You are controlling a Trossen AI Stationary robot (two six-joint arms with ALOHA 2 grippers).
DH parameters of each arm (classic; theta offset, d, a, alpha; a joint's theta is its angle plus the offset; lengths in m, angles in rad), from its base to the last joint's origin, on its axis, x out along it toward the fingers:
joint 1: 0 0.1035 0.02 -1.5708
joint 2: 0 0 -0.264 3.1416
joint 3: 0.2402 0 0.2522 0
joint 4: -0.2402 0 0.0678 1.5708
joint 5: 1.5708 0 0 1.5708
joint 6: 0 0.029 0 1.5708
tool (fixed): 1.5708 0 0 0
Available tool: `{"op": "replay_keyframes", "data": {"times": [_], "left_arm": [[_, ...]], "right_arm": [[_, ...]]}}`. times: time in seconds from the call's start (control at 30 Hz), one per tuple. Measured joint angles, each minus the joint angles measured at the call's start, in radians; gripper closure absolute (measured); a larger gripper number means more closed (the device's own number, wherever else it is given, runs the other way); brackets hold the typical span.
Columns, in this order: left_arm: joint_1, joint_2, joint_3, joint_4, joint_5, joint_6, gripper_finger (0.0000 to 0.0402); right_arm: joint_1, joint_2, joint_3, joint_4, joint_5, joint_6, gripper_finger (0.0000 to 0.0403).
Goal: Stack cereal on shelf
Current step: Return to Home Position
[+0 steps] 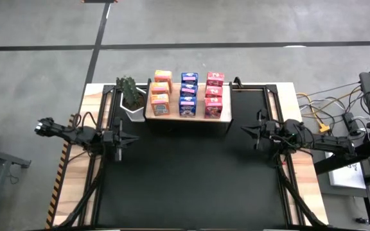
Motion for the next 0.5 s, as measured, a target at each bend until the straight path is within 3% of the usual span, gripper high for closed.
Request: {"op": "replay_keyframes", "data": {"times": [0.3, 0.5], "left_arm": [[0.001, 0.000, 0.000, -0.008, 0.000, 0.003, 0.0402], [0.001, 0.007, 0.000, -0.012, 0.000, 0.003, 0.0402]], "right_arm": [[0.000, 0.001, 0.000, -0.042, 0.000, 0.020, 0.0394], [-0.001, 0.001, 0.000, -0.046, 0.027, 0.166, 0.0394]]}}
